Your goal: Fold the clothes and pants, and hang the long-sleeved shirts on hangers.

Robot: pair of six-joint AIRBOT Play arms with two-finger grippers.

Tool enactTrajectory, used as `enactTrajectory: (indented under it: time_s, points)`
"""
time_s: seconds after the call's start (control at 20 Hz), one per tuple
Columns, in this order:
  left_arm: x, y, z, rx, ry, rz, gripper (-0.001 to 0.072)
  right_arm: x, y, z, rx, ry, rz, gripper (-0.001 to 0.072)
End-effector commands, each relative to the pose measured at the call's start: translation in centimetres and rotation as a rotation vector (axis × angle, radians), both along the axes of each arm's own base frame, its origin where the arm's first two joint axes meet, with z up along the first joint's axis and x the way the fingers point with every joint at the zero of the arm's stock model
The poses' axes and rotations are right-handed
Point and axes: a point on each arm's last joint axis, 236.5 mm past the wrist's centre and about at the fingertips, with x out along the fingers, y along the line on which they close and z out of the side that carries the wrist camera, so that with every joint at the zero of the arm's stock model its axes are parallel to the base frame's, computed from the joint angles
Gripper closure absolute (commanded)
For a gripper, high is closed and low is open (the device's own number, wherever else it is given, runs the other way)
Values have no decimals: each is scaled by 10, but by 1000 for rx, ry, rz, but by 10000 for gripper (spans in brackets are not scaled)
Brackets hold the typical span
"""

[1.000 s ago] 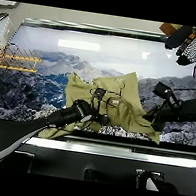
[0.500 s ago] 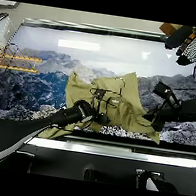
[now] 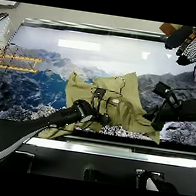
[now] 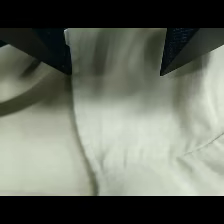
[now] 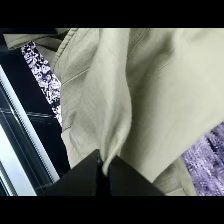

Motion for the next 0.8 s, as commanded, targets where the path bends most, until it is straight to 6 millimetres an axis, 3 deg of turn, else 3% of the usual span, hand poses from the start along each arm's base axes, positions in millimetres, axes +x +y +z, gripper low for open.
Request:
enactTrajectory:
  time_s: [0.0, 0.3, 0.35, 0.45, 0.5, 0.75]
  points:
    - [3, -6, -6, -11, -8, -2, 78, 0, 0, 0, 0, -1, -1, 683]
    - [0, -3, -28, 23, 23, 1, 84, 0, 0, 0, 2, 4, -10, 683]
    - [1, -3, -29, 25, 23, 1, 211, 0, 0, 0, 2, 4, -10, 683]
    - [6, 1, -24, 23, 20, 12, 602, 0, 0, 0, 2, 5, -9, 683]
    - [10, 3, -20, 28, 18, 11, 683, 0, 0, 0, 2, 6, -9, 683]
    - [51, 11, 9, 16, -41, 5, 685, -1, 1, 1, 8, 8, -14, 683]
